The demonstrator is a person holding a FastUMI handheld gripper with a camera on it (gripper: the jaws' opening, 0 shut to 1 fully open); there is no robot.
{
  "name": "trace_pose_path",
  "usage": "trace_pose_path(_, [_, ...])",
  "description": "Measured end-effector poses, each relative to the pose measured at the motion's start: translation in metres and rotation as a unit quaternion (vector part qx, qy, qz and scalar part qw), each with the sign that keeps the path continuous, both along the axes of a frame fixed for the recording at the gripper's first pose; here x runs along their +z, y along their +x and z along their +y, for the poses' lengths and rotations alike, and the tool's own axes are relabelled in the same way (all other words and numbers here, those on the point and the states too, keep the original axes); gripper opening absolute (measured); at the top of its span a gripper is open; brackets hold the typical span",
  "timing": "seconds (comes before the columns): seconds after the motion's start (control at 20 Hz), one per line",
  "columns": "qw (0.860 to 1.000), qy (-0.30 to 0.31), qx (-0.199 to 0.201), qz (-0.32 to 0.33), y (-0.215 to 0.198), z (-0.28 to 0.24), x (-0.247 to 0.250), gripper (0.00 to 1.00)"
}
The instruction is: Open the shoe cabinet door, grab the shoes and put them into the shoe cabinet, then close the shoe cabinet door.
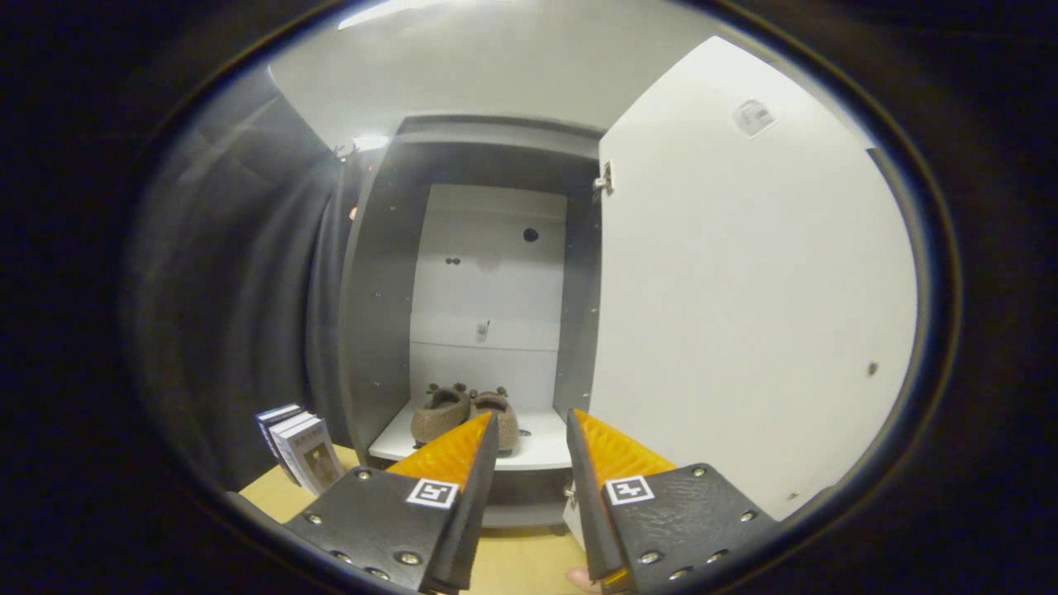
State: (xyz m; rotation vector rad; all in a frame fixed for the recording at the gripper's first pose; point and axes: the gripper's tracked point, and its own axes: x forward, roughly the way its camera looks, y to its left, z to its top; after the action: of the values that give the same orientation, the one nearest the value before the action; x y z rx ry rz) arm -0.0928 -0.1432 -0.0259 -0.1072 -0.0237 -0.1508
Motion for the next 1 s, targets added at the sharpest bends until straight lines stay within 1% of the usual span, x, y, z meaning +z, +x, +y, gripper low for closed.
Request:
trace_pose_path(0.2, [1.000,0.000,0.021,-0.018,-0.061,-0.028,0.024,0.51])
trace_pose_path(0.35, [0.999,0.001,0.027,-0.037,-0.103,-0.056,0.046,0.51])
trace_pose_path(0.55, [0.998,0.000,0.008,-0.054,-0.144,-0.096,0.064,0.50])
trace_pose_path(0.75, [0.998,-0.002,-0.025,-0.055,-0.165,-0.145,0.071,0.51])
trace_pose_path(0.9, [0.998,0.004,-0.040,-0.044,-0.163,-0.171,0.064,0.51])
trace_pose_path(0.95, [0.998,0.004,-0.047,-0.037,-0.159,-0.180,0.060,0.54])
trace_pose_path(1.0, [0.998,0.005,-0.052,-0.029,-0.155,-0.188,0.055,0.54])
